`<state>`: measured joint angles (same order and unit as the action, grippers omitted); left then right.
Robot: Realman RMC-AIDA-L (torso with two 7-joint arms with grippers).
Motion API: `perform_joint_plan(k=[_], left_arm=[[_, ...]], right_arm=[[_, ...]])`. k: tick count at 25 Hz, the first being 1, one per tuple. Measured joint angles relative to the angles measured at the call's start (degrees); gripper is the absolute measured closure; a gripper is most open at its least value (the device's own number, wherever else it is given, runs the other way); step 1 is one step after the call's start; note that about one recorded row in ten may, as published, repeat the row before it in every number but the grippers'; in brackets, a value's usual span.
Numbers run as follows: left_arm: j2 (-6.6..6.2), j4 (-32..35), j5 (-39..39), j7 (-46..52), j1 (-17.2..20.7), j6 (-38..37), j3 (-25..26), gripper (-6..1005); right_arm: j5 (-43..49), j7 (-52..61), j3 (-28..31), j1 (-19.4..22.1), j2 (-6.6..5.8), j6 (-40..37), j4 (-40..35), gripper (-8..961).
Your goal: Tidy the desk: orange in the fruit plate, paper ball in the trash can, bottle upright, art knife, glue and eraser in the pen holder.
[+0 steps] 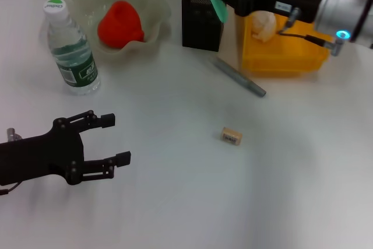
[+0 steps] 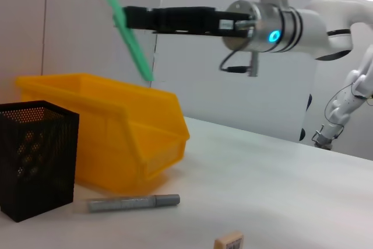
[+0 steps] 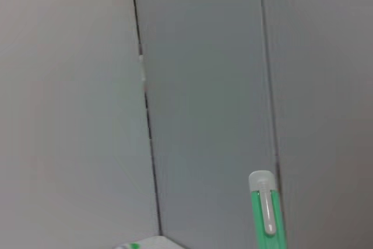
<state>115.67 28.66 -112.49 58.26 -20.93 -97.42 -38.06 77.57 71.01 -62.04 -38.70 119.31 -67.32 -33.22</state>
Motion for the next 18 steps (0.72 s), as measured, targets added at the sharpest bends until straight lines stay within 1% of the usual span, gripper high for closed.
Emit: perform_joint_plan(k=[5, 6, 10, 11, 13, 14, 15, 16, 18], left_arm=[[0.0, -0.2, 0.0, -0.4, 0.0, -0.1, 0.0, 136], [0.0, -0.2, 0.0, -0.4, 0.0, -0.2, 0.0, 136], [0.15, -0.3, 0.1, -0.4, -0.2, -0.6, 0.0, 136], [0.43, -0.3, 0.3, -0.4, -0.3, -0.9, 0.0, 136], [0.57, -0.3, 0.3, -0.4, -0.4, -1.1, 0.1, 136], [0.98, -0.3, 0.4, -0.4, -0.7, -1.4, 0.3, 136], [0.98, -0.3, 0.4, -0.4, -0.7, -1.4, 0.3, 136], [1.21, -0.3, 0.4, -0.4, -0.9, -1.5, 0.3, 136], [1.67, -0.3, 0.4, -0.4, -1.1, -1.5, 0.4, 136]], right_arm=[[-2.5, -3.2, -0.2, -1.2, 0.07, 1.5, 2.0, 794], [-4.9, -6.1, -0.5, -1.6, 0.13, 2.4, 3.3, 793], [-7.0, -9.3, -0.6, -2.0, 0.19, 3.0, 4.9, 793], [-8.5, -11.3, -0.4, -2.0, 0.24, 3.1, 6.0, 793], [-10.0, -13.0, -0.3, -1.8, 0.26, 3.1, 6.8, 793], [-14.0, -17.1, -0.4, -1.5, 0.28, 2.8, 8.9, 793], [-14.0, -17.1, -0.4, -1.5, 0.28, 2.8, 8.9, 793], [-17.6, -20.9, -0.5, -1.2, 0.32, 2.7, 10.8, 793], [-19.2, -22.9, -0.5, -1.3, 0.35, 2.7, 11.8, 793]])
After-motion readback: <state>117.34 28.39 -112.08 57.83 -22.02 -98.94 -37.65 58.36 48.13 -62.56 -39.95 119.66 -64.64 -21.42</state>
